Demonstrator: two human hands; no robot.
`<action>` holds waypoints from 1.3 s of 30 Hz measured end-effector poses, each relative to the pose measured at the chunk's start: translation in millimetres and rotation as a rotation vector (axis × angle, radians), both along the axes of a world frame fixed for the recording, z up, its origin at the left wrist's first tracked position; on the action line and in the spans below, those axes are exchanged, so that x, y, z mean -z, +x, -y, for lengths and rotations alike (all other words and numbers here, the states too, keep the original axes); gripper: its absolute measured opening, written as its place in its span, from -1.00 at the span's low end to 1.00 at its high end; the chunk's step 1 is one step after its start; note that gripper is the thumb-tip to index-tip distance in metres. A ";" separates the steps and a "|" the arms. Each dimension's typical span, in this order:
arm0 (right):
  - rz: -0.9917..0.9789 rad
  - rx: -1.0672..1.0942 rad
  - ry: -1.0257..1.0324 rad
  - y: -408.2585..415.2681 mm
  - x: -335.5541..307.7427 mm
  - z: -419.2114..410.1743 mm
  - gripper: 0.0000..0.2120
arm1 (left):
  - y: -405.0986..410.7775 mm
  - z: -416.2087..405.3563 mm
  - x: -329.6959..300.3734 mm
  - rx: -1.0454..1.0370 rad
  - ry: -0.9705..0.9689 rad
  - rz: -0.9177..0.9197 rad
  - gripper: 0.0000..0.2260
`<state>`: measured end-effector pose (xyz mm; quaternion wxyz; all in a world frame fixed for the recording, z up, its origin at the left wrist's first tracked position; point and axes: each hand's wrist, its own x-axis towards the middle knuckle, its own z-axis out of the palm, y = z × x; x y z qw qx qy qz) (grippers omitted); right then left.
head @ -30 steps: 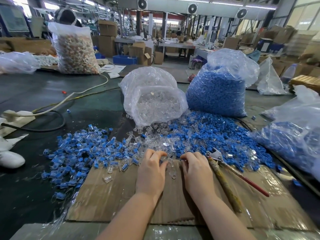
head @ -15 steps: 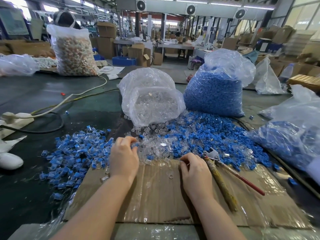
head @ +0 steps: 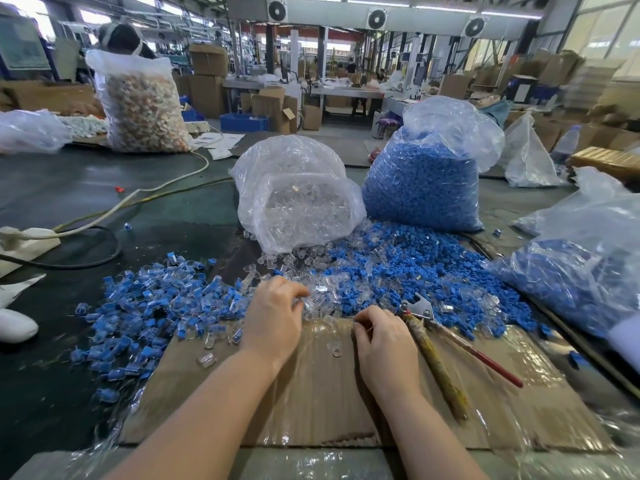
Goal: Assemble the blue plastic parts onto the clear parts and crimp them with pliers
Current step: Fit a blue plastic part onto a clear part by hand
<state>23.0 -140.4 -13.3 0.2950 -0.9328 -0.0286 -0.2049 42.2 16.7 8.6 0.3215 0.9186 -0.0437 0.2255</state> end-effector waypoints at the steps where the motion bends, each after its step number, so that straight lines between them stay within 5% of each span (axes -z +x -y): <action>1: 0.000 0.000 0.003 -0.1 0.0 -0.1 -0.93 | 0.1 8.7 0.4 0.076 0.017 0.001 -0.81; 9: 0.025 -0.009 0.038 -0.4 -0.1 0.5 -0.93 | 5.8 36.1 6.1 0.184 0.241 -0.076 -0.80; 21: 0.049 -0.063 0.315 -5.7 -7.2 0.7 -0.97 | -13.2 36.7 13.6 0.050 -0.585 -0.232 -0.75; 27: 0.008 -0.101 0.364 -6.7 -6.9 -0.3 -0.98 | -19.5 36.1 13.6 0.075 -0.695 -0.234 -0.77; 39: 0.017 -0.114 0.089 -9.1 -5.8 -4.1 -0.89 | -23.2 31.9 12.9 0.149 -0.757 -0.260 -0.82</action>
